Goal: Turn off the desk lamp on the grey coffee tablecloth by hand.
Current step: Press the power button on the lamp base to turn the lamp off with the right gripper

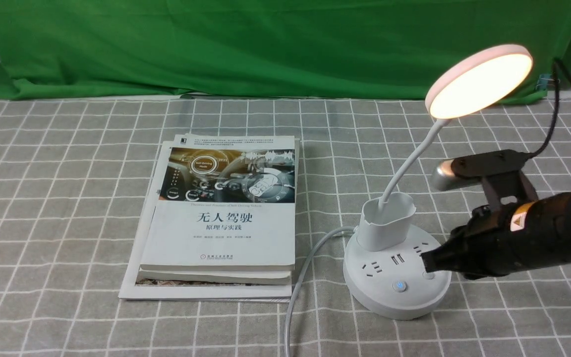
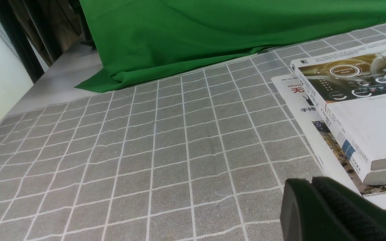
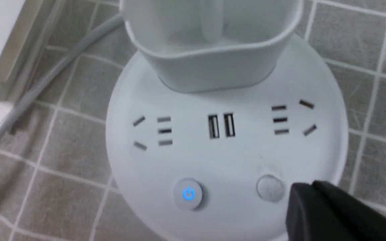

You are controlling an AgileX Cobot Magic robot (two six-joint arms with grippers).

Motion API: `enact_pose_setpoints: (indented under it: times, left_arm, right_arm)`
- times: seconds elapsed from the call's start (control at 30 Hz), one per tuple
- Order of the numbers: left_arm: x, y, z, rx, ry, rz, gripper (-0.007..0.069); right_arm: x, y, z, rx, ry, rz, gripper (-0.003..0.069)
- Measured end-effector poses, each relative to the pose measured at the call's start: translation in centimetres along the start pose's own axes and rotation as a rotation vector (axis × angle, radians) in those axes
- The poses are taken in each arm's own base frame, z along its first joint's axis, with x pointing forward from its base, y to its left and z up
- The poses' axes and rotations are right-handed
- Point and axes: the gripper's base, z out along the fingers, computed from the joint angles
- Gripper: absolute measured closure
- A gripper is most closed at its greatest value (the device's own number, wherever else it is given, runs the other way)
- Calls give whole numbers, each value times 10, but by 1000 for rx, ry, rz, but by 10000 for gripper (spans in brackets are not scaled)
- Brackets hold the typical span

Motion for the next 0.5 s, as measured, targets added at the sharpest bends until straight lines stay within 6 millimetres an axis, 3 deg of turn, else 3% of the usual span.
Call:
enact_pose_setpoints:
  times: [0.17,0.5]
  left_arm:
    - [0,0,0,0,0,1,606]
    - [0,0,0,0,0,2,606]
  right_arm:
    - [-3,0,10,1,21,-2,614]
    - [-4,1,10,-6,20,15,614]
